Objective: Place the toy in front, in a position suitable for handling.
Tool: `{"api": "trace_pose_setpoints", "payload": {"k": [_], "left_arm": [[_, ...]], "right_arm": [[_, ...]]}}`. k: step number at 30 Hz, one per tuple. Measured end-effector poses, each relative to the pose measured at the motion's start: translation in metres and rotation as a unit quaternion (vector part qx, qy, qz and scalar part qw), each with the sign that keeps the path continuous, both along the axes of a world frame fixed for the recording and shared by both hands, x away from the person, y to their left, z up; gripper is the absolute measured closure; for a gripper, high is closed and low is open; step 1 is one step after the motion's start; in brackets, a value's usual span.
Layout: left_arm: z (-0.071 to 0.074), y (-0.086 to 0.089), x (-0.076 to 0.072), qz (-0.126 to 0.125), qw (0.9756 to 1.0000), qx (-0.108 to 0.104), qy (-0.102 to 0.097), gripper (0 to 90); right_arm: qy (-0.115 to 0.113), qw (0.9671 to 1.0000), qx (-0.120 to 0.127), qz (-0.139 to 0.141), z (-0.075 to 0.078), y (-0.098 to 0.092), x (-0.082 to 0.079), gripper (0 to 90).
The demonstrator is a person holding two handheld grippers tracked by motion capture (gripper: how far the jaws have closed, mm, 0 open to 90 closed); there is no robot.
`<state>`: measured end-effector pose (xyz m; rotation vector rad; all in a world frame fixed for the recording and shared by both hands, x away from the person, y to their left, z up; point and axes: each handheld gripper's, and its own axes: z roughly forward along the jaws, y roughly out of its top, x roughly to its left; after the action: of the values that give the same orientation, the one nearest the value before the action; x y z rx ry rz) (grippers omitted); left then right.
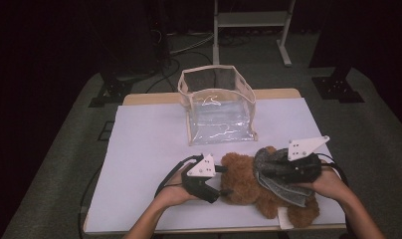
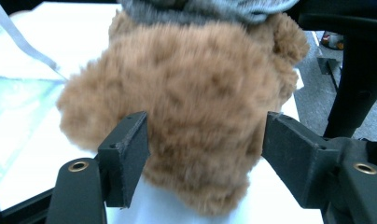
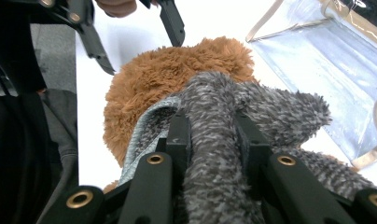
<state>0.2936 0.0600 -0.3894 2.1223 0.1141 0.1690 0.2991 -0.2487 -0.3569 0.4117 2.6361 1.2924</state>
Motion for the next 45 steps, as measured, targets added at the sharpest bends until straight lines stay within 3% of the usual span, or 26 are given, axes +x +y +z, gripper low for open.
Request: {"api": "trace_pose_setpoints", "payload": {"k": [5, 9, 14, 19, 22, 26, 30, 37, 39, 43, 45], "left_arm": [[0.012, -0.020, -0.005, -0.024, 0.9991, 0.013, -0.033, 29.3], [0.009, -0.032, -0.003, -0.031, 0.9977, 0.035, -0.050, 29.0], [0.007, -0.027, 0.002, -0.025, 0.9977, 0.037, -0.051, 29.2], [0.010, -0.029, 0.007, -0.033, 0.9977, 0.018, -0.056, 28.2], [0.008, -0.035, 0.012, -0.039, 0.9969, 0.023, -0.064, 26.2], [0.005, -0.043, 0.017, -0.065, 0.9947, 0.022, -0.077, 23.6], [0.000, -0.048, 0.023, -0.074, 0.9942, 0.021, -0.075, 21.6], [-0.008, -0.059, 0.030, -0.086, 0.9918, 0.047, -0.082, 18.3], [-0.009, -0.059, 0.033, -0.081, 0.9928, 0.048, -0.074, 22.7], [-0.008, -0.055, 0.030, -0.078, 0.9901, 0.066, -0.097, 47.1], [-0.006, -0.053, 0.027, -0.069, 0.9892, 0.069, -0.109, 51.4]], "right_arm": [[-0.012, 0.9998, -0.016, 0.004, 0.003, 0.005, -0.001, 70.4], [-0.014, 0.9998, -0.010, -0.001, 0.006, -0.006, -0.005, 70.4], [-0.020, 0.9993, 0.003, -0.031, 0.011, -0.043, -0.017, 70.3], [-0.014, 0.9978, 0.015, -0.063, 0.007, -0.071, -0.021, 70.3], [-0.004, 0.9983, 0.018, -0.056, -0.001, -0.065, -0.019, 70.4], [0.004, 0.9989, 0.018, -0.044, -0.007, -0.056, -0.014, 70.4], [0.009, 0.9987, 0.024, -0.044, -0.009, -0.055, -0.009, 70.3], [0.012, 0.9986, 0.032, -0.039, -0.013, -0.050, -0.005, 70.2], [0.013, 0.9986, 0.032, -0.041, -0.013, -0.049, -0.005, 70.0], [0.011, 0.9984, 0.036, -0.041, -0.012, -0.049, -0.003, 69.4], [0.010, 0.9983, 0.041, -0.040, -0.012, -0.047, -0.002, 68.8]]}}
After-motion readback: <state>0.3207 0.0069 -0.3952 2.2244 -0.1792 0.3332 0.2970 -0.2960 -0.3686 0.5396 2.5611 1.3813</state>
